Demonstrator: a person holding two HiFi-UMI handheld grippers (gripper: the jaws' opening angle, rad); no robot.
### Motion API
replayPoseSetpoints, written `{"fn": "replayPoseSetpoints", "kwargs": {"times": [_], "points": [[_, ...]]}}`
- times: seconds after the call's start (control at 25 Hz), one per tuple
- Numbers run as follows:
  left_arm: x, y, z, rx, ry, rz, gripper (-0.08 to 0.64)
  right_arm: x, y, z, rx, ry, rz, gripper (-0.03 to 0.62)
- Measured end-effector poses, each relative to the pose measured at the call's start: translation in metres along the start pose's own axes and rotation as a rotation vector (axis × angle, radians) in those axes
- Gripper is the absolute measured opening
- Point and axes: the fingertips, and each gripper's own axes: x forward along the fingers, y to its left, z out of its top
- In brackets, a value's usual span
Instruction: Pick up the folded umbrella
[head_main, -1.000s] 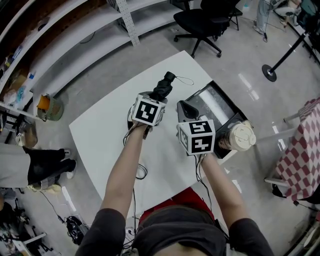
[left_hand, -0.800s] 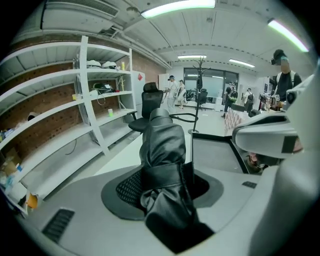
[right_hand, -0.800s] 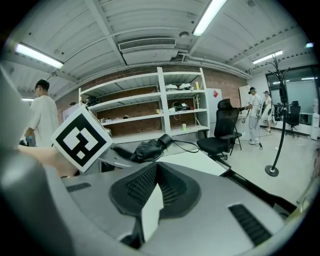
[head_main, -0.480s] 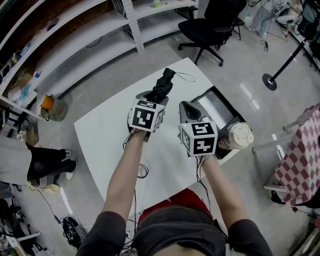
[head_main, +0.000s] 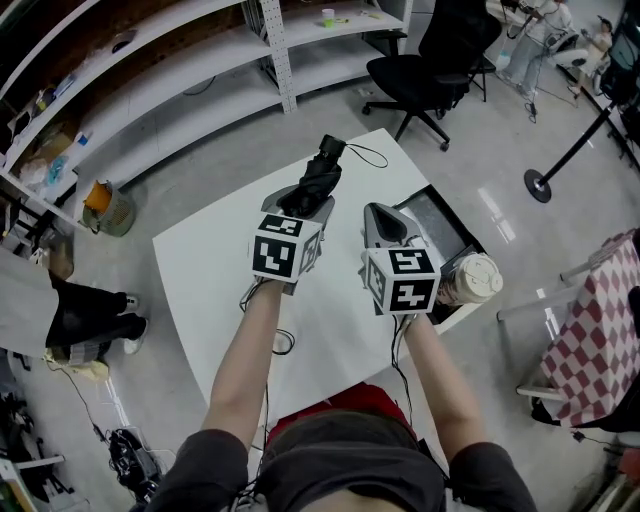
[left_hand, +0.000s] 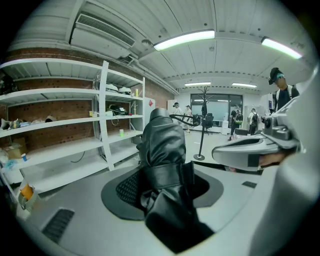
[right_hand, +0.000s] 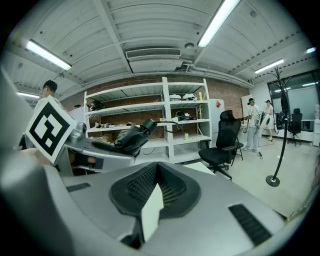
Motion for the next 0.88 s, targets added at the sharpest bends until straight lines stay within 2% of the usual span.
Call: {"fn": "replayPoseSetpoints", "kwargs": {"times": [0.88], "points": [[-0.103, 0.009, 0.019, -0.083, -0.197, 0.067, 0.225, -0.035, 0.047, 0.034, -0.036, -0.089, 0.038, 0.018]]}}
